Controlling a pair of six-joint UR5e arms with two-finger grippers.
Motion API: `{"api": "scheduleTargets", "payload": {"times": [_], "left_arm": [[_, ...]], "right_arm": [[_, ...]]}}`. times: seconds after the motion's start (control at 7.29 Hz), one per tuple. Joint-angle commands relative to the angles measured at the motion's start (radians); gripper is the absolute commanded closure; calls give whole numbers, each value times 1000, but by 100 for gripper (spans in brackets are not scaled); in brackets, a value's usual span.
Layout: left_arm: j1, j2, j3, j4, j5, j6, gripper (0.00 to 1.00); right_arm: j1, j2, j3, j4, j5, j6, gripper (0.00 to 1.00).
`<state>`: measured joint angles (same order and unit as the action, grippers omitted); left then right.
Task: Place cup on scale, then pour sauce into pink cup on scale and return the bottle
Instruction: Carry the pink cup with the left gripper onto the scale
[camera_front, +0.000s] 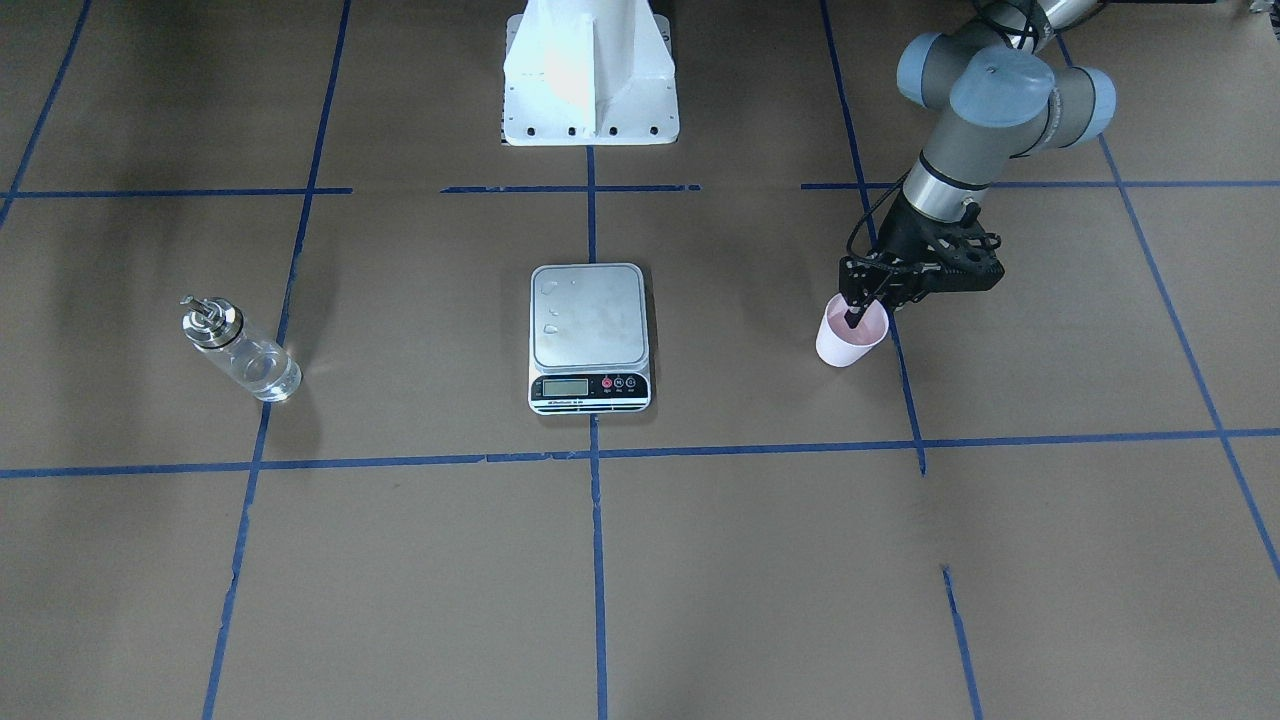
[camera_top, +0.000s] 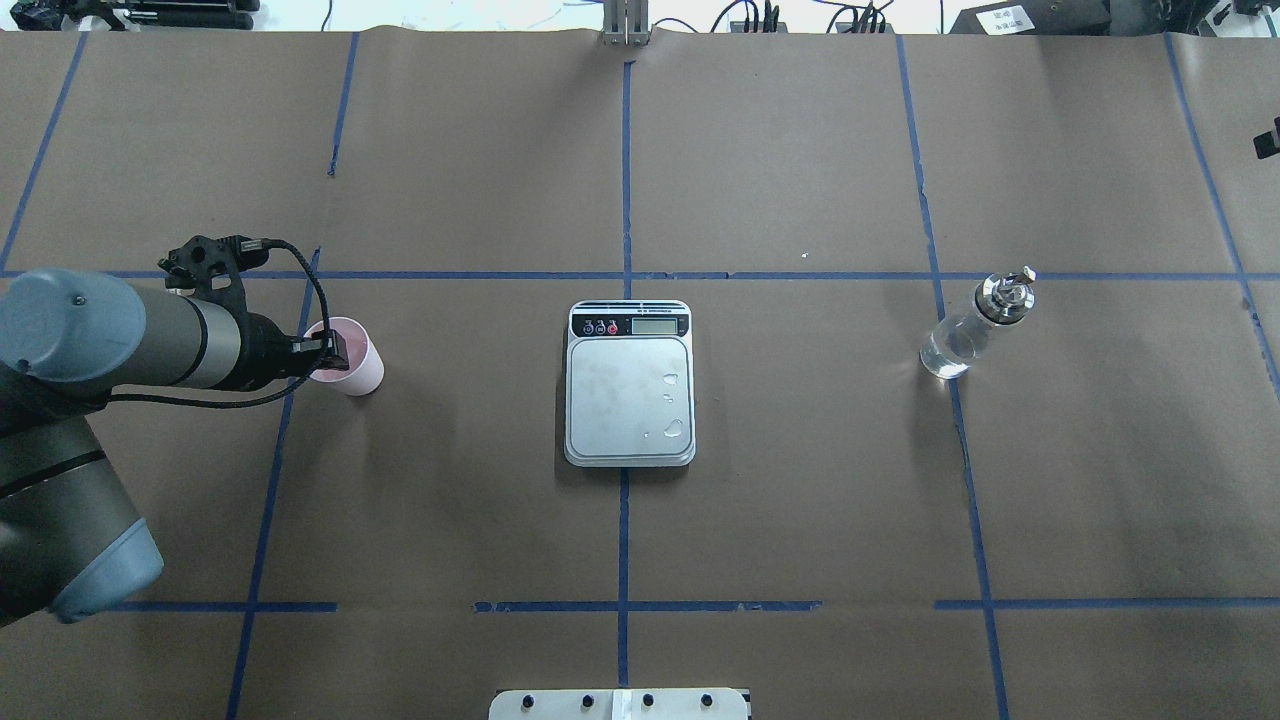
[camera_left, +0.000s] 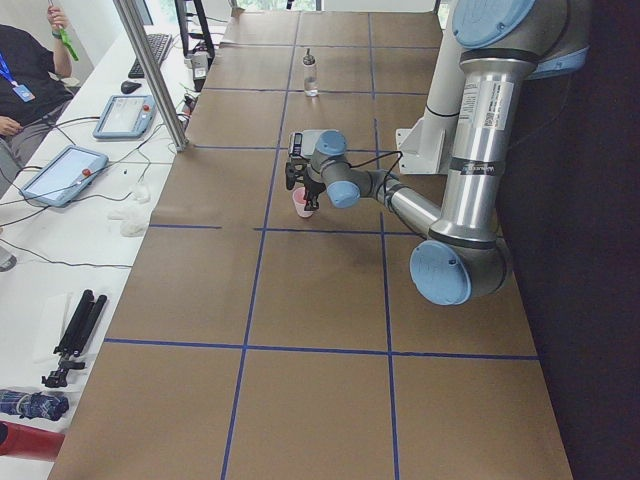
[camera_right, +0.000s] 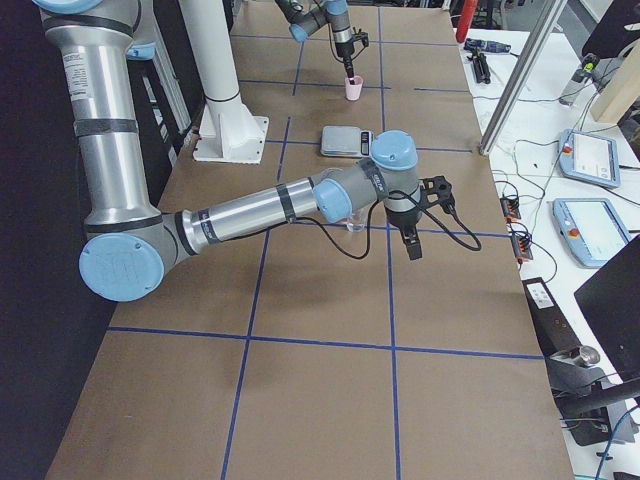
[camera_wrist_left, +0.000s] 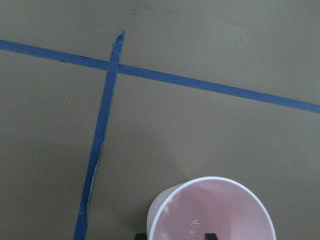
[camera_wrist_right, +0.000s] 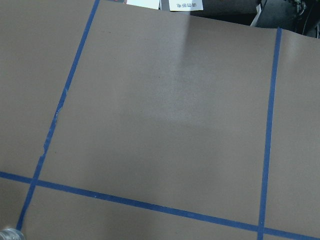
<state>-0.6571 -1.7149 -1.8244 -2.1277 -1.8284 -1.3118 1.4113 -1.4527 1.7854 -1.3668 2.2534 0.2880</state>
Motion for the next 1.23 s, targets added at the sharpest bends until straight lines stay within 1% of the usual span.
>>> {"api": "scheduleTargets", "payload": {"times": [0.0, 0.14, 0.27, 0.41, 0.55, 0.69, 0.82, 0.96, 1.1], "left_arm": [[-37, 1, -13, 3, -2, 9, 100], [-59, -11, -41, 73, -3, 32, 100], [-67, -76, -106, 236, -3, 60, 100], [-65, -235, -121, 435, -3, 59, 100], [-58, -376, -106, 575, -6, 49, 100], [-39, -464, -61, 601, -41, 43, 100], [-9, -564, 30, 601, -57, 2, 100], [37, -657, 150, 600, -54, -18, 100], [53, -681, 207, 585, -55, -17, 100]], "right_arm": [[0, 0, 0, 0, 0, 0, 0], [0, -1, 2, 0, 0, 2, 0], [0, -1, 2, 0, 0, 2, 0], [0, -5, 2, 0, 0, 2, 0], [0, -5, 2, 0, 0, 3, 0], [0, -6, 3, 0, 0, 3, 0], [0, -6, 3, 0, 0, 3, 0], [0, -6, 3, 0, 2, 5, 0], [0, -6, 3, 0, 2, 5, 0]]}}
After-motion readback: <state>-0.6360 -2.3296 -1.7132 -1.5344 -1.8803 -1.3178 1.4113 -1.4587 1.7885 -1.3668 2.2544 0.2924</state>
